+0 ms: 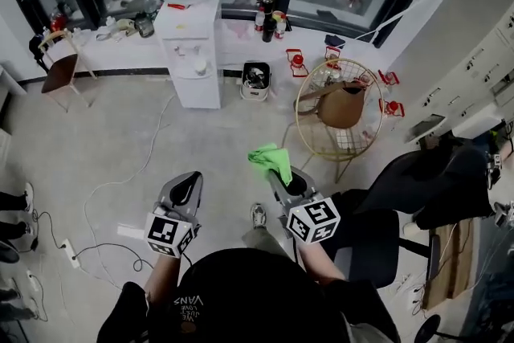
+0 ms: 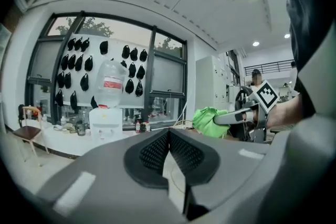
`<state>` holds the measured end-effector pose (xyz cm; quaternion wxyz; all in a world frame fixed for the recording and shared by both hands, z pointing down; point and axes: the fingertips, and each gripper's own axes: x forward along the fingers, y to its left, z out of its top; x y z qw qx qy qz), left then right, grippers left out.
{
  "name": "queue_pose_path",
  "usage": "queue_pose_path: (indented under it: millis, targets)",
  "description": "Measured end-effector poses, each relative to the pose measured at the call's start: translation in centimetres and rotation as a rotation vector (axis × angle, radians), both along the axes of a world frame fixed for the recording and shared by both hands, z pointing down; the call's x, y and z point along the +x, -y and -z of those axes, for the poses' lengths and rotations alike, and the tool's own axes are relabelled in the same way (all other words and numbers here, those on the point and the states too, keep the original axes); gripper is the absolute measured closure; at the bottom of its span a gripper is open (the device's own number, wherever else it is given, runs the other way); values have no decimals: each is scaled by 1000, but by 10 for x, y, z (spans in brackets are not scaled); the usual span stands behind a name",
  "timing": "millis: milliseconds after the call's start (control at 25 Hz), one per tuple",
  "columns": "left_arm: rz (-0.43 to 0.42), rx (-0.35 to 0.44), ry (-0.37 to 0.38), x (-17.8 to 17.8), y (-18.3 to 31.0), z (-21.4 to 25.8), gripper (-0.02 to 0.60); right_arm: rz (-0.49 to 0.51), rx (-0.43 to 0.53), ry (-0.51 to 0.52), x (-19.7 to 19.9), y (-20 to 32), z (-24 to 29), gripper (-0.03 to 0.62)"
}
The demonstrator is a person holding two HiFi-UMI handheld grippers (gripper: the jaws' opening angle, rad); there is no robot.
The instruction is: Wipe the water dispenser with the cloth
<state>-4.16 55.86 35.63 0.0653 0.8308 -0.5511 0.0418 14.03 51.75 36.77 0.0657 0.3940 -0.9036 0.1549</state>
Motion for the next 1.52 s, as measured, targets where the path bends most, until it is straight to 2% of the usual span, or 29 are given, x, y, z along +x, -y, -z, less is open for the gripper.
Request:
queue_pose_path:
  millis: [200,480,840,1120,1520]
  targets:
    - [82,19,4,5,65,8,578,84,5,-21,4,73,3,503]
    - [175,32,5,17,143,15,579,143,8,-21,19,163,10,503]
    - [208,19,22,2,213,5,580,163,-25,-6,5,236,-10,503]
    - [146,0,31,-42,288,-10,580,109,-34,0,-42,308,-19,503]
    - [21,-12,63,-129,402,-8,580,35,-65,-38,-137,413,-30,503]
